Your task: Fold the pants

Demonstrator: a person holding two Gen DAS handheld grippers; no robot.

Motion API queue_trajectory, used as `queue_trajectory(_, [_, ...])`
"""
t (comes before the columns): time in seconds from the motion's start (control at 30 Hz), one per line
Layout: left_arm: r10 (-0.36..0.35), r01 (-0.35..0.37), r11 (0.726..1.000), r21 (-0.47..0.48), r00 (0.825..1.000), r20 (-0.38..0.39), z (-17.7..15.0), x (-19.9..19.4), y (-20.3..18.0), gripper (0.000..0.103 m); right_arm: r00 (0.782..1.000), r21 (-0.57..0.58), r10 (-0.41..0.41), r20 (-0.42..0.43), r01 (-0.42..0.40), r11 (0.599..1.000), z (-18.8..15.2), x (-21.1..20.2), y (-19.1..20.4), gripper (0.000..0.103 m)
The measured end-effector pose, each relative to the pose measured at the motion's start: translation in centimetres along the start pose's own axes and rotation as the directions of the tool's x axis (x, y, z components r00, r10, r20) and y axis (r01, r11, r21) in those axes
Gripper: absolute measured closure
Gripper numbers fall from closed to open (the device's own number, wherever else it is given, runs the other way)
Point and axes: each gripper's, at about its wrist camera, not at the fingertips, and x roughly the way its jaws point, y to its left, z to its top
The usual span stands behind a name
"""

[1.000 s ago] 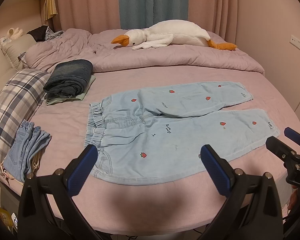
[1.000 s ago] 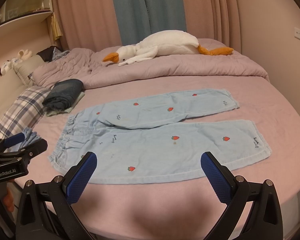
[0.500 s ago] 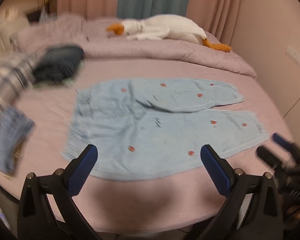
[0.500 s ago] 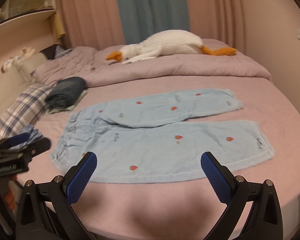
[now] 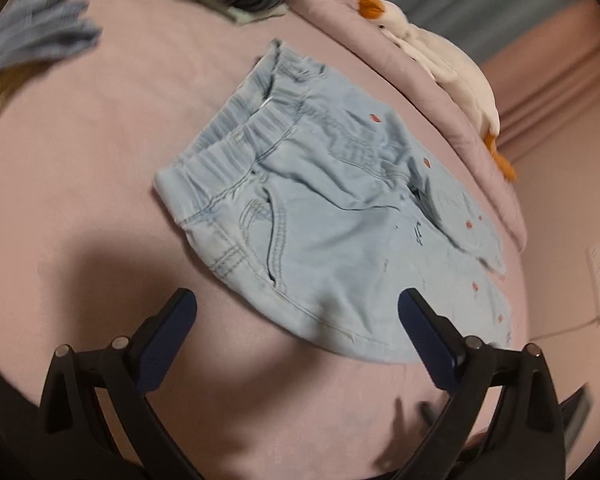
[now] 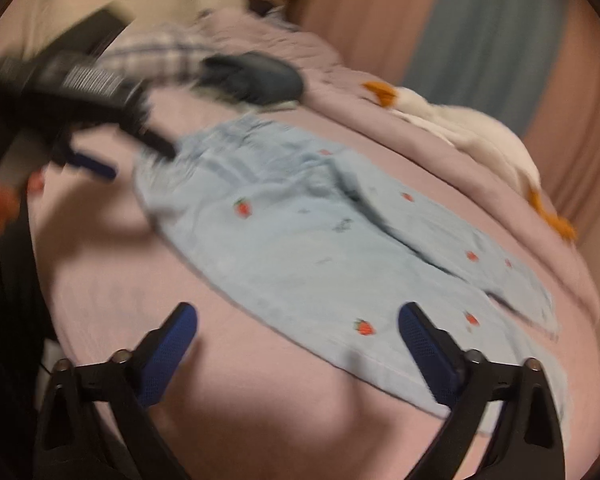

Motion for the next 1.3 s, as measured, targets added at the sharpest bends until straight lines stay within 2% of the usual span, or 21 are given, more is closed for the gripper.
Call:
queue_trajectory(0.03, [-0.021, 0.021, 1.000, -0.013, 1.000, 0.014, 0.3, 0.5, 0.3, 0.009, 1.000, -0.042, -0.008, -0.002, 0.008, 0.999, -0.2, 0.4, 0.6, 0.018])
queue_trajectory(0.13, [-0.019, 0.020, 1.000, -0.016, 0.998, 0.067, 1.2, 1.8, 0.6, 0.019, 0.998, -0.199, -0.065, -0.022, 0.060, 0.978, -1.2, 2.5, 2.4, 0.029])
queue_trajectory(0.23, [0.029, -0.030, 1.000, 0.010, 0.994, 0.108, 2.4, 1.9, 0.0, 0.038, 0.998, -0.229, -0.058, 0.039, 0.066, 0.971, -1.1, 2.9, 2.4, 0.040])
queue_trajectory(0.27, [0.038, -0.040, 0.999, 0.015, 0.993, 0.111, 2.9, 2.2, 0.0, 0.054, 0.997, -0.238, -0.070, 0.040, 0.077, 0.968, -0.9, 3.3, 2.4, 0.056])
queue_trajectory(0.3, [0.058, -0.060, 0.998, 0.015, 0.993, 0.102, 3.5, 2.6, 0.0, 0.077, 0.996, -0.255, -0.076, 0.035, 0.083, 0.963, -0.4, 3.9, 2.3, 0.075])
queue_trajectory(0.33, [0.070, -0.072, 0.997, 0.015, 0.993, 0.096, 3.9, 2.8, 0.4, 0.087, 0.997, -0.272, -0.077, 0.027, 0.081, 0.959, -0.2, 4.3, 2.4, 0.086])
queue_trajectory(0.4, [0.063, -0.064, 0.998, 0.006, 0.994, 0.090, 4.3, 2.5, 1.2, 0.090, 0.996, -0.295, -0.083, 0.021, 0.086, 0.952, 0.1, 4.7, 2.7, 0.093])
queue_trajectory(0.53, [0.058, -0.065, 0.996, 0.055, 0.992, 0.116, 3.6, 0.8, 1.6, 0.091, 0.998, -0.271, -0.053, 0.019, 0.057, 0.961, 0.4, 2.6, 3.0, 0.095])
queue_trajectory(0.63, [0.088, -0.097, 0.992, 0.077, 0.990, 0.111, 2.6, 0.3, 2.0, 0.091, 1.000, -0.262, -0.031, 0.000, 0.030, 0.964, 0.2, 2.1, 3.8, 0.095])
queue_trajectory(0.73, [0.120, -0.125, 0.990, 0.059, 0.989, 0.081, 2.7, 1.0, 2.9, 0.085, 0.999, -0.265, -0.017, -0.034, 0.007, 0.964, -0.2, 3.3, 4.1, 0.095])
queue_trajectory(0.77, [0.120, -0.124, 0.991, 0.056, 0.990, 0.076, 2.9, 0.9, 2.8, 0.081, 0.999, -0.252, -0.019, -0.026, 0.012, 0.968, -0.2, 3.5, 4.0, 0.094])
queue_trajectory(0.8, [0.138, -0.143, 0.987, 0.071, 0.988, 0.076, 3.0, 0.4, 2.6, 0.074, 0.999, -0.239, -0.015, -0.031, 0.007, 0.971, -0.1, 3.4, 3.9, 0.093])
queue_trajectory(0.83, [0.163, -0.171, 0.980, 0.102, 0.983, 0.088, 3.0, -0.2, 2.2, 0.071, 0.999, -0.222, -0.006, -0.039, -0.003, 0.975, 0.2, 3.2, 3.7, 0.092])
queue_trajectory(0.9, [0.211, -0.241, 0.949, 0.204, 0.965, 0.159, 2.9, -2.0, 0.9, 0.059, 0.998, -0.154, 0.052, -0.041, -0.057, 0.986, 0.8, 1.9, 2.5, 0.084])
queue_trajectory(0.97, [0.241, -0.305, 0.913, 0.272, 0.939, 0.244, 2.5, -3.3, -0.2, 0.055, 0.991, -0.057, 0.131, -0.001, -0.131, 0.990, 1.3, 0.2, 0.5, 0.079])
queue_trajectory(1.0, [0.234, -0.316, 0.896, 0.312, 0.933, 0.273, 2.5, -3.6, -1.1, 0.054, 0.989, -0.020, 0.148, 0.018, -0.147, 0.989, 1.5, -0.3, -0.4, 0.070])
queue_trajectory(1.03, [0.219, -0.309, 0.891, 0.332, 0.934, 0.281, 2.6, -3.6, -1.7, 0.054, 0.989, 0.025, 0.146, 0.032, -0.147, 0.989, 1.6, -0.5, -1.4, 0.065])
queue_trajectory(1.1, [0.157, -0.243, 0.887, 0.392, 0.958, 0.238, 3.1, -2.5, -3.4, 0.048, 0.994, 0.129, 0.103, 0.021, -0.105, 0.986, 2.0, 0.5, -4.1, 0.062])
queue_trajectory(1.17, [0.127, -0.197, 0.867, 0.457, 0.975, 0.181, 3.1, -0.4, -5.2, 0.047, 0.998, 0.164, 0.045, -0.045, -0.037, 0.986, 2.1, 2.8, -5.7, 0.062])
queue_trajectory(1.23, [0.158, -0.210, 0.831, 0.516, 0.977, 0.143, 2.9, 2.8, -6.4, 0.048, 0.992, 0.175, 0.033, -0.121, -0.011, 0.985, 1.9, 5.1, -6.6, 0.062])
queue_trajectory(1.3, [0.217, -0.223, 0.801, 0.556, 0.973, 0.078, 2.2, 5.3, -6.2, 0.048, 0.973, 0.173, 0.023, -0.229, 0.017, 0.985, 0.8, 7.5, -7.1, 0.063])
